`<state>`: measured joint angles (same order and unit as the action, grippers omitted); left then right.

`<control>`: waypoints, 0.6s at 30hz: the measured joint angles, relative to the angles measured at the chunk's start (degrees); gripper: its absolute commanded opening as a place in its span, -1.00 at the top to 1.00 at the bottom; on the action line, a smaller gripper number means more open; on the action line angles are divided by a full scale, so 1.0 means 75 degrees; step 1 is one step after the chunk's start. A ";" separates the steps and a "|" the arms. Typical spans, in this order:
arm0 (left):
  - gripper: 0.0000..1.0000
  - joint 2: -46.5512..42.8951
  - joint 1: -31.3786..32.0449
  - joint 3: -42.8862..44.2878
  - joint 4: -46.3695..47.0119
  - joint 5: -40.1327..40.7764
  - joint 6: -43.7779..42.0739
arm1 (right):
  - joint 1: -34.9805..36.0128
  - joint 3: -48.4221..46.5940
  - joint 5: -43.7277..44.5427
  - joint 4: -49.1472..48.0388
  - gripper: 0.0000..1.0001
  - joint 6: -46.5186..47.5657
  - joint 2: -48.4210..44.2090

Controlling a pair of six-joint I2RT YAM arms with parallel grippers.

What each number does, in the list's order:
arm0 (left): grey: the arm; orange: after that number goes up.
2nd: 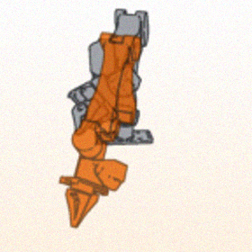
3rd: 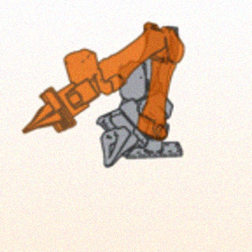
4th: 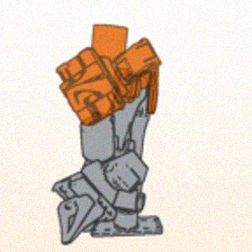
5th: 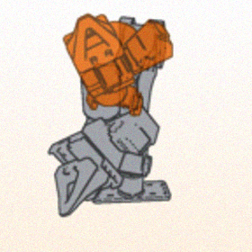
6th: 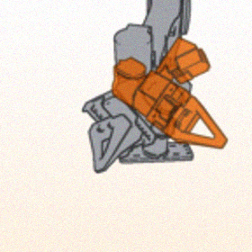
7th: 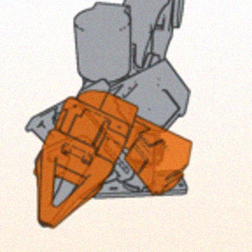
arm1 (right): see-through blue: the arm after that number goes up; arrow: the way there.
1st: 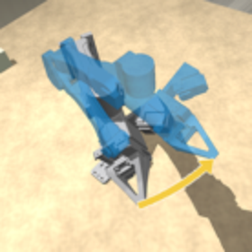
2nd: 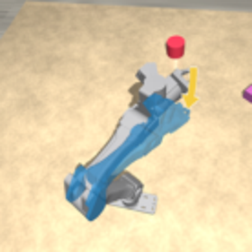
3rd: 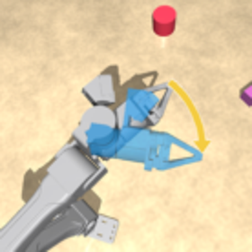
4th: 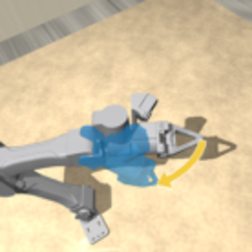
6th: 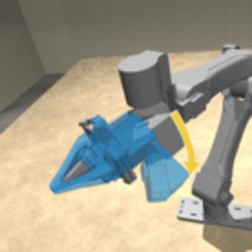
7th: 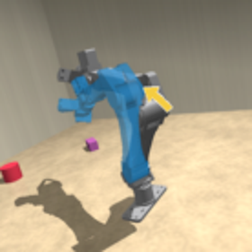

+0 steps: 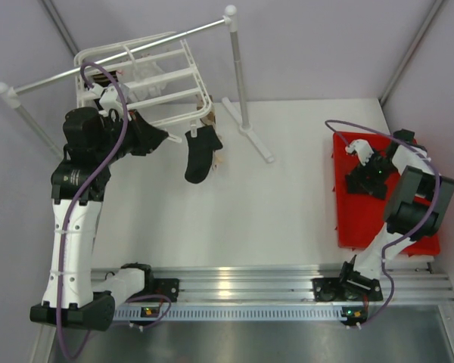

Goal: Clip the socks to the hanger
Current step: Pick up the sock from the bin.

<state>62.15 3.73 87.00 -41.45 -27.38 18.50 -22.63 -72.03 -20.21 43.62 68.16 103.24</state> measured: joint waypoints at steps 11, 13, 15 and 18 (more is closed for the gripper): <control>1.00 0.0047 0.0000 0.0000 -0.0006 0.0003 -0.0006 | 0.0052 -0.0061 -0.0111 0.0516 -0.71 0.1932 0.0085; 1.00 0.0061 0.0000 0.0000 -0.0006 0.0003 -0.0009 | 0.0093 -0.0152 -0.0137 0.0530 -0.71 0.2034 0.0224; 1.00 0.0079 0.0000 0.0000 -0.0009 0.0003 -0.0026 | 0.0149 -0.0213 -0.0187 0.0510 -0.68 0.2072 0.0376; 1.00 0.0102 0.0000 0.0000 -0.0009 0.0003 -0.0038 | 0.0230 -0.0210 -0.0265 0.0522 -0.42 0.2145 0.0484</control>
<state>62.92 3.73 87.00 -41.52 -27.35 18.22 -20.91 -73.60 -22.20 47.53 84.25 106.87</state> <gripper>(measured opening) 0.159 0.801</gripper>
